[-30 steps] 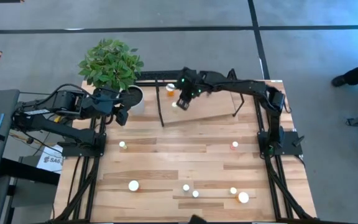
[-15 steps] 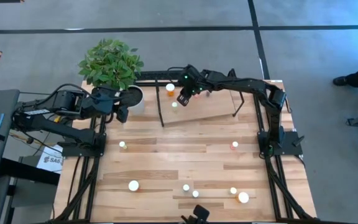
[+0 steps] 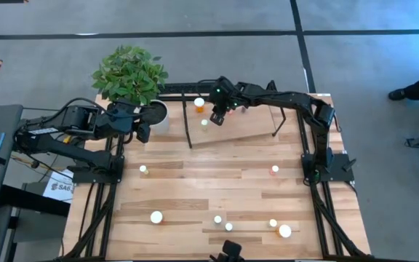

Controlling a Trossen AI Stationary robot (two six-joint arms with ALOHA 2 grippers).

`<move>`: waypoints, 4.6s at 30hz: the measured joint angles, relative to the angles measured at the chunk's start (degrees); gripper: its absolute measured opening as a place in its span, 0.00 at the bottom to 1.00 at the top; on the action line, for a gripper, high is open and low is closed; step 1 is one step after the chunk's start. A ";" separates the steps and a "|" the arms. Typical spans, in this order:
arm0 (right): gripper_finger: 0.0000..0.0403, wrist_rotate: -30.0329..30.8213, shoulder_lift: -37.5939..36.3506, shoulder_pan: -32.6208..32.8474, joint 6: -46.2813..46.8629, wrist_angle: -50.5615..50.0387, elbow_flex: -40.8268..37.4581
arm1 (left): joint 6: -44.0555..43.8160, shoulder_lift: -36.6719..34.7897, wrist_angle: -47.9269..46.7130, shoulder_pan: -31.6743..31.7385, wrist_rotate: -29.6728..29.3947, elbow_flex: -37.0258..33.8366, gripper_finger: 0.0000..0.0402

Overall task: Pick and place medicine bottles onto shelf by color
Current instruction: Put the left pink pill bottle on the shelf, then put the pink pill bottle on the shelf

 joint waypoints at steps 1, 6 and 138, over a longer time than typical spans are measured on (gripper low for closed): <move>0.35 -0.02 -0.01 0.03 0.08 0.16 0.00 | -0.19 0.00 0.00 0.00 0.00 0.00 0.55; 0.36 -0.17 -0.01 -0.19 6.55 0.25 -0.22 | -0.45 0.01 0.00 0.00 0.47 0.00 0.55; 0.60 1.29 -0.56 -0.79 11.28 -47.99 21.22 | -0.86 0.14 0.00 -0.01 1.57 0.00 0.55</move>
